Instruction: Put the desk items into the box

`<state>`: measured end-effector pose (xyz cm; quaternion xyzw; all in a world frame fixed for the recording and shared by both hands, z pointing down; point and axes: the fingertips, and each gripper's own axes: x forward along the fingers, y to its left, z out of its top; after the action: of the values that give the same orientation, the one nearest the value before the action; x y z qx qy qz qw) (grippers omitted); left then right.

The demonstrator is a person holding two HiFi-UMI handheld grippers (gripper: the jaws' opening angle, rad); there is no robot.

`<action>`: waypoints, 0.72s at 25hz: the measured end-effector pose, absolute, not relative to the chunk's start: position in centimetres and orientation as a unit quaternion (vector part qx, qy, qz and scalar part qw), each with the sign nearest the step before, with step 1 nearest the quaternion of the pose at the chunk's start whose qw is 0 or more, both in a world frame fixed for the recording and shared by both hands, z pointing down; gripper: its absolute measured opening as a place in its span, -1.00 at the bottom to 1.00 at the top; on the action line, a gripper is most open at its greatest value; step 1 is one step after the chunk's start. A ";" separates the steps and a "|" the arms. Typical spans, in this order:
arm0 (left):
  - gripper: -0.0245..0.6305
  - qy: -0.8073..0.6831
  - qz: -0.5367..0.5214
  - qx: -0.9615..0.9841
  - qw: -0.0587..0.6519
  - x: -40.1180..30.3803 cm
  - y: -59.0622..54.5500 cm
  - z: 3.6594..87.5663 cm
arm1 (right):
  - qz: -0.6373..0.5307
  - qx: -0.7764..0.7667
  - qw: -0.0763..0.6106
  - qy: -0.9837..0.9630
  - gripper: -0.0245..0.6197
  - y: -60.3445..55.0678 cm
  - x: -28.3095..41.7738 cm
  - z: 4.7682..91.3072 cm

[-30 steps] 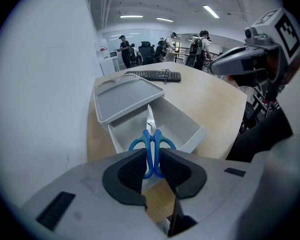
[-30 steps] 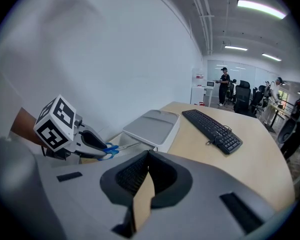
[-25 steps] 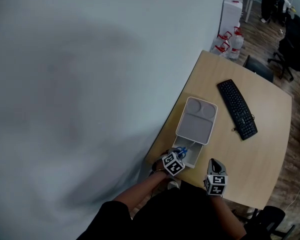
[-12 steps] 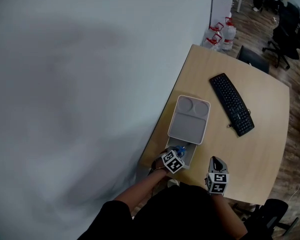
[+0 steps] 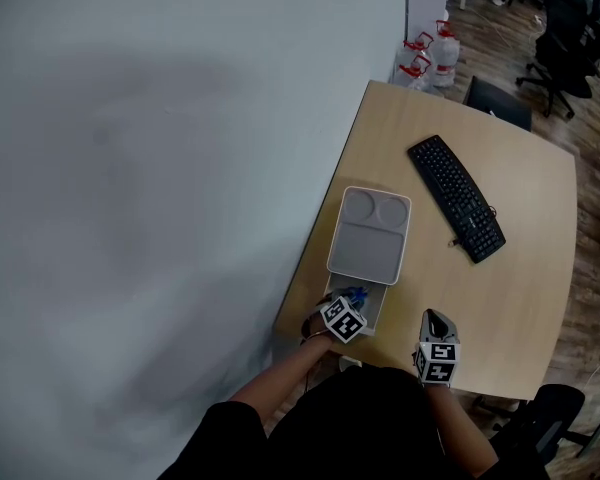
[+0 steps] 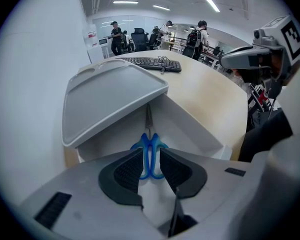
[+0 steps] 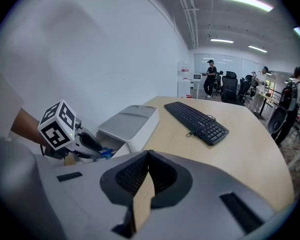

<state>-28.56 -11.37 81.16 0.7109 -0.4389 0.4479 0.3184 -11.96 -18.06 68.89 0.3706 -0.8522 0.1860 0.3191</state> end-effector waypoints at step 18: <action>-0.67 -0.449 0.408 0.725 0.325 -26.4 -9.0 79.8 | 0.168 0.378 0.300 -0.859 -0.74 -13.9 -10.6 66.4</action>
<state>-26.38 -8.96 79.78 0.7253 -0.4492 0.4081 0.3250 -10.61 -13.89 66.41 0.3781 -0.8594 0.1681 0.3004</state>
